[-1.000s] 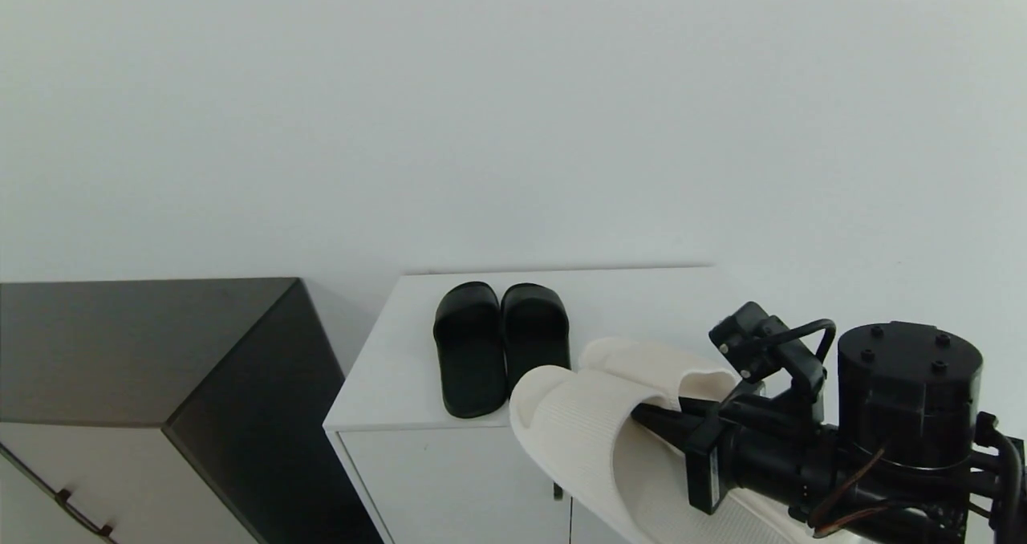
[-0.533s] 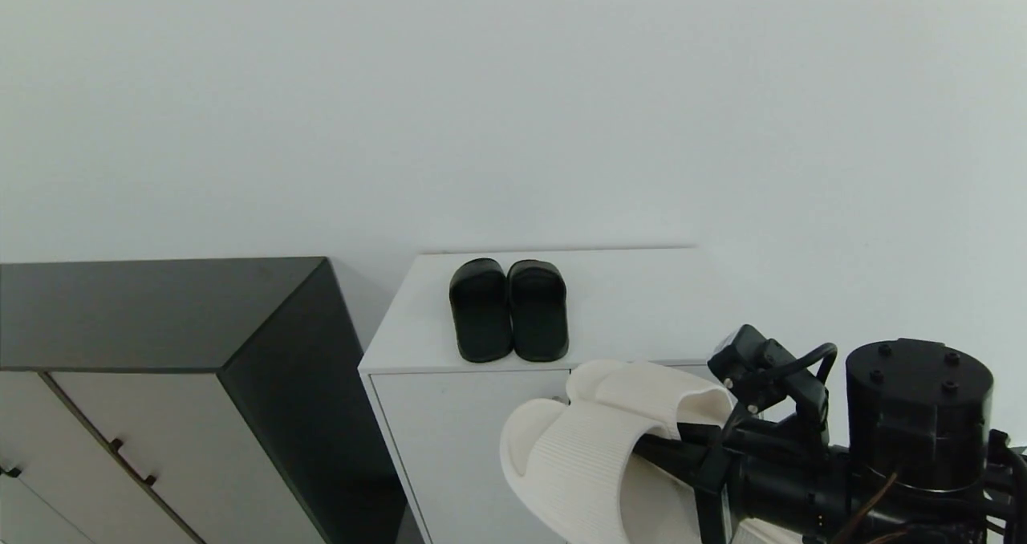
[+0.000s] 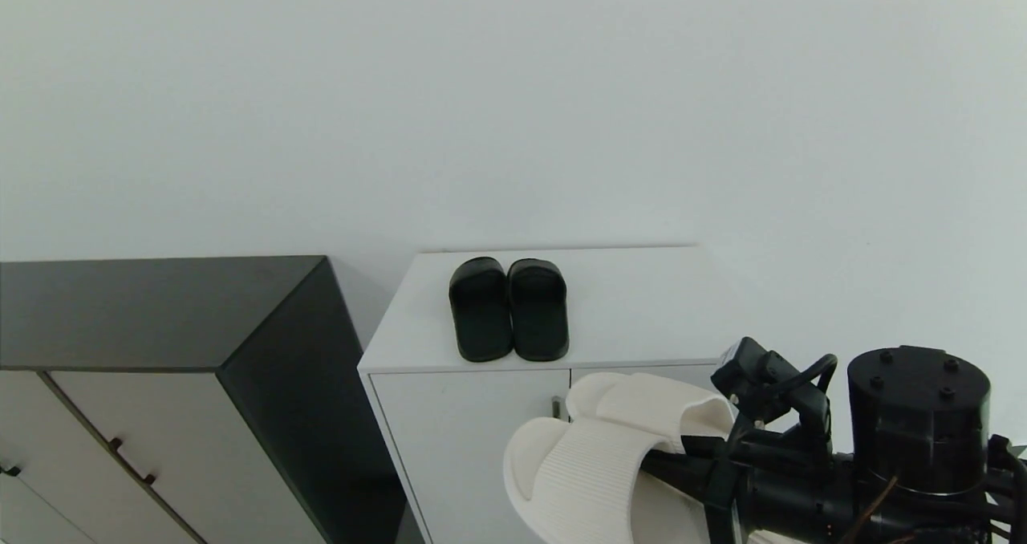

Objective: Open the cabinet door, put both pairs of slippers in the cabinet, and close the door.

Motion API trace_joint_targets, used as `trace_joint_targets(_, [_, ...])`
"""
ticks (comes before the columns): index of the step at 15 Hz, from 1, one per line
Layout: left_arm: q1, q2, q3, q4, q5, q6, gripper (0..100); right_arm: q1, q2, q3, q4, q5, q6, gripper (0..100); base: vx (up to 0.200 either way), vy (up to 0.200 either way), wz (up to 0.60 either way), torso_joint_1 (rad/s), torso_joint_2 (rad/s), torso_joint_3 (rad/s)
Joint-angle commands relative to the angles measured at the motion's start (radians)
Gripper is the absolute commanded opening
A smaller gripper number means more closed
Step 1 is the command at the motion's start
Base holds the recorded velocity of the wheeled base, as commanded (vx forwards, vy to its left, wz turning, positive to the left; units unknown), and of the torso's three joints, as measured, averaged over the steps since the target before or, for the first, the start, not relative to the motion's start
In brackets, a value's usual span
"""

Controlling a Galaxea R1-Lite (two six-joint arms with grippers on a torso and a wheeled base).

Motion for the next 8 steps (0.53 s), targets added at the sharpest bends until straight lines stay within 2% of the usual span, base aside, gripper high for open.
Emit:
trace_joint_targets(1, [0.0,0.001,0.0,0.0,0.0,0.0,0,0.001,0.001,0.003,-0.001,0.002,0.001,0,0.0,-0.2,0.0,-0.012,0.0,0.007])
trace_joint_targets(3, [0.0,0.0,0.0,0.0,0.0,0.0,0,0.003,0.0,0.011,-0.002,0.003,-0.002,0,0.0,-0.2,0.0,0.007,0.0,0.002])
trace_joint_targets(8, [0.0,0.001,0.0,0.0,0.0,-0.002,0,0.006,-0.005,0.02,-0.004,0.017,-0.012,0,0.0,0.0,0.0,0.0,0.0,0.0])
